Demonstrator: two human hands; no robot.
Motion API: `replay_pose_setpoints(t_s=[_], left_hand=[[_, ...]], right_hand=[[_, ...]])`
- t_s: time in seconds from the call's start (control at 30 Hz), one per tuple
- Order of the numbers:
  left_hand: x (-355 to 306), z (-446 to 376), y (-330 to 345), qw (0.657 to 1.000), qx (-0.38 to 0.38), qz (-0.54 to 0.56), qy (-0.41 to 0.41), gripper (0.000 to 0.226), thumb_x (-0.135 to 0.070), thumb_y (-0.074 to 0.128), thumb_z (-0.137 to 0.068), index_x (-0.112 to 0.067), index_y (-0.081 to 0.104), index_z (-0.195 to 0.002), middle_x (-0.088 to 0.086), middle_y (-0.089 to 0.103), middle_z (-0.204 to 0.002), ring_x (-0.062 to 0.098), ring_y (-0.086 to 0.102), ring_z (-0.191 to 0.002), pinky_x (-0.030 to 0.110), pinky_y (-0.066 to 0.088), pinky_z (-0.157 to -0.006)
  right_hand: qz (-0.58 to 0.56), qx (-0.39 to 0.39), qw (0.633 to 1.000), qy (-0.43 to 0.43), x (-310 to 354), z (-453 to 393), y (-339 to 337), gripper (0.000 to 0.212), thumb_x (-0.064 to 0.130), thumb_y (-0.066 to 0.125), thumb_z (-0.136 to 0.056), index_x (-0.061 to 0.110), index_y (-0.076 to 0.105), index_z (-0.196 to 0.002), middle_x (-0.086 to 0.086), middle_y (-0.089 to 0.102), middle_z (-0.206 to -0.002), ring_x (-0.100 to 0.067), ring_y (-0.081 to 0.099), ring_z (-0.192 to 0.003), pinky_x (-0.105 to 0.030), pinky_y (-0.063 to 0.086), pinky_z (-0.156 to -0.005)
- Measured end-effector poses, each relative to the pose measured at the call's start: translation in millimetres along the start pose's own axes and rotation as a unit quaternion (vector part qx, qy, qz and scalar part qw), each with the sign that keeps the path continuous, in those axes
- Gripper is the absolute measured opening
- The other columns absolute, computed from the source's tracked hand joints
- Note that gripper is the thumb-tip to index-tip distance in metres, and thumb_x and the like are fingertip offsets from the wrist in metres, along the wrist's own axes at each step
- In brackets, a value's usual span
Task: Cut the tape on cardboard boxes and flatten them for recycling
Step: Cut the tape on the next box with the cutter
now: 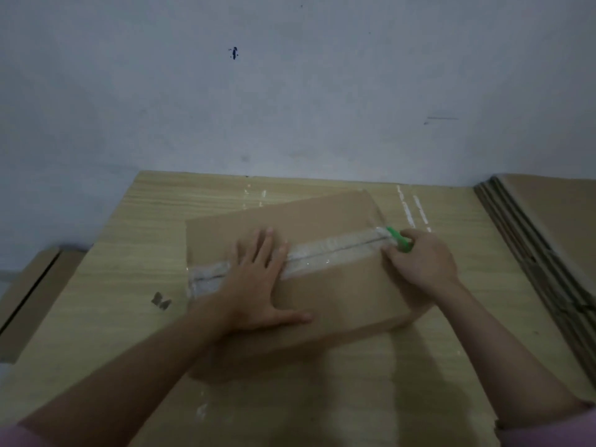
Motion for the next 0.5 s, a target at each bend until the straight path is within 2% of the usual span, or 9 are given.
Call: replay_pose_setpoints(t_s=[0.07,0.13,0.2,0.23,0.3,0.33,0.4,0.47,0.5], left_hand=[[15.2,-10.1,-10.5,0.998,0.011,-0.022,0.066,0.133,-0.102,-0.001,-0.04,-0.024,-0.019,-0.146,0.004,-0.029,-0.15,0.021,-0.026,-0.141,0.048,-0.016,-0.112],[30.7,-17.0,-24.9,0.994,0.015,-0.019,0.107,0.128,-0.101,0.005,-0.045,-0.025,-0.008,-0.148,-0.004,-0.018,-0.152,0.01,-0.014,-0.142,0.042,-0.012,-0.113],[37.3,-19.1,-47.2,0.991,-0.042,0.039,0.12,0.11,-0.088,0.028,-0.06,-0.021,0.027,-0.147,-0.004,0.015,-0.155,0.01,0.016,-0.141,0.038,0.008,-0.116],[33.1,-16.3,-58.9,0.984,-0.098,0.067,0.133,0.09,-0.072,0.039,-0.068,-0.016,0.046,-0.137,0.003,0.038,-0.147,0.017,0.037,-0.135,0.038,0.023,-0.112],[12.8,-3.3,-75.6,0.96,-0.211,0.082,0.162,0.051,-0.039,0.045,-0.075,-0.008,0.068,-0.109,0.01,0.065,-0.115,0.026,0.062,-0.104,0.032,0.048,-0.092],[-0.8,3.5,-76.7,0.951,-0.238,0.089,0.173,0.04,-0.03,0.045,-0.077,-0.008,0.071,-0.099,0.008,0.068,-0.104,0.026,0.065,-0.092,0.03,0.05,-0.083],[-26.0,15.6,-72.8,0.945,-0.258,0.103,0.173,0.028,-0.024,0.049,-0.081,-0.011,0.073,-0.089,0.004,0.067,-0.093,0.023,0.063,-0.081,0.03,0.051,-0.072],[-41.3,30.0,-65.0,0.942,-0.278,0.111,0.15,0.024,-0.027,0.054,-0.082,-0.014,0.073,-0.086,0.002,0.066,-0.091,0.021,0.062,-0.082,0.03,0.053,-0.069],[-45.1,37.9,-58.9,0.942,-0.279,0.125,0.136,0.025,-0.029,0.054,-0.083,-0.014,0.073,-0.088,0.002,0.067,-0.093,0.02,0.062,-0.084,0.031,0.054,-0.069]], right_hand=[[-0.062,0.026,0.997,0.023,-9.4,11.9,5.4,0.035,0.04,0.07,-0.08,0.01,0.07,-0.096,-0.013,0.068,-0.094,-0.03,0.061,-0.094,-0.031,0.044,-0.075],[-0.11,0.028,0.992,0.055,-15.6,32.2,7.6,0.033,0.04,0.076,-0.074,0.009,0.064,-0.073,-0.007,0.06,-0.068,-0.026,0.059,-0.076,-0.029,0.038,-0.064],[-0.134,0.055,0.987,0.066,-16.7,57.3,17.6,0.036,0.04,0.08,-0.069,0.011,0.06,-0.062,-0.004,0.057,-0.059,-0.02,0.056,-0.062,-0.029,0.037,-0.055],[-0.161,0.092,0.981,0.059,-12.2,70.3,28.9,0.033,0.038,0.082,-0.067,0.012,0.063,-0.061,-0.003,0.059,-0.057,-0.014,0.055,-0.057,-0.029,0.038,-0.053],[-0.212,0.17,0.962,0.023,3.8,95.3,52.1,0.032,0.037,0.082,-0.067,0.008,0.07,-0.061,-0.004,0.065,-0.056,-0.009,0.056,-0.053,-0.029,0.043,-0.055],[-0.225,0.177,0.958,0.004,10.0,102.5,59.0,0.034,0.038,0.081,-0.067,0.006,0.071,-0.063,-0.006,0.067,-0.058,-0.01,0.058,-0.055,-0.032,0.047,-0.057],[-0.232,0.114,0.966,-0.014,17.5,102.6,53.6,0.035,0.039,0.084,-0.062,0.008,0.069,-0.071,-0.004,0.067,-0.065,-0.013,0.059,-0.063,-0.034,0.047,-0.062],[-0.222,0.036,0.974,-0.034,25.8,98.4,39.8,0.044,0.038,0.086,-0.059,0.016,0.064,-0.09,0.002,0.066,-0.086,-0.015,0.059,-0.078,-0.031,0.047,-0.069],[-0.219,0.027,0.974,-0.055,32.4,97.5,38.7,0.051,0.038,0.086,-0.06,0.02,0.062,-0.101,0.003,0.066,-0.099,-0.016,0.059,-0.088,-0.029,0.046,-0.076]])
Point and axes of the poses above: each hand's wrist, its own z-axis away from the middle knuckle, its own y-axis out of the palm, x = y × z, the point moved 10 cm from there along -z, towards the middle knuckle
